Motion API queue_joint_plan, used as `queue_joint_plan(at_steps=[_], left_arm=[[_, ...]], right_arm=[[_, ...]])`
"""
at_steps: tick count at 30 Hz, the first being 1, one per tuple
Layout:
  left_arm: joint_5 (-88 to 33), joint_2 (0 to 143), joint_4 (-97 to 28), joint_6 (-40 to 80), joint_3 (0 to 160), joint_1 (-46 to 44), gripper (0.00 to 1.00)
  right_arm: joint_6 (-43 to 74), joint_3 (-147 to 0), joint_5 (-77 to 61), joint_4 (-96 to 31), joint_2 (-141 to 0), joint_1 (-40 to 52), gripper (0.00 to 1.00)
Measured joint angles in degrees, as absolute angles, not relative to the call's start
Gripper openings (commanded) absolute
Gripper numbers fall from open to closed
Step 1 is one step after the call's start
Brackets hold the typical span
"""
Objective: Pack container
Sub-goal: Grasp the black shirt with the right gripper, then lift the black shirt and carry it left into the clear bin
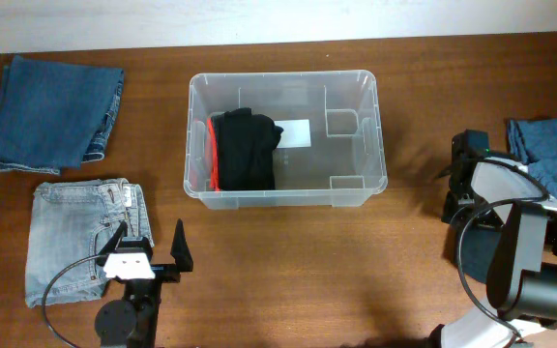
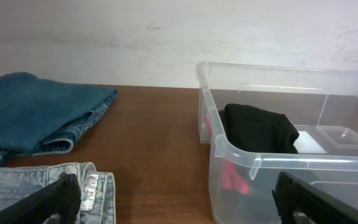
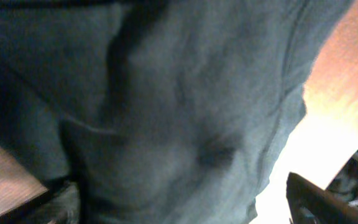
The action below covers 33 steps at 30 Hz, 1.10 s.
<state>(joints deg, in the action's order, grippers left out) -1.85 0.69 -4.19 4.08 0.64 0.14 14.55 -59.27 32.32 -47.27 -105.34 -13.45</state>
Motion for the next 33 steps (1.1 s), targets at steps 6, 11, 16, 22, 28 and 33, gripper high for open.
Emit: queue_joint_plan(at_steps=[6,11,16,22,28,33], left_arm=[[-1.8,0.7,-4.2,4.1,0.6,0.1,0.99],[-1.9,0.7,-4.2,4.1,0.6,0.1,0.99],[-1.8,0.7,-4.2,4.1,0.6,0.1,0.99],[-1.8,0.7,-4.2,4.1,0.6,0.1,0.99],[-1.9,0.7,-4.2,4.1,0.6,0.1,0.99],[-1.9,0.7,-4.2,4.1,0.6,0.1,0.99]], right_arm=[[15.5,-59.4,31.8,-43.9,-107.2,-13.8,0.52],[16.0,-59.4,31.7,-43.4,-107.7,-13.8,0.36],[16.4,-59.4,31.5,-43.0,-108.3,-13.9,0.21],[16.4,-59.4,31.4,-42.8,-108.9,-14.0,0.04],[16.4,-62.4,30.2,-48.5,-110.4,-14.5,0.04],[16.5,-70.2,22.9,-62.0,-113.4,-15.7,0.04]])
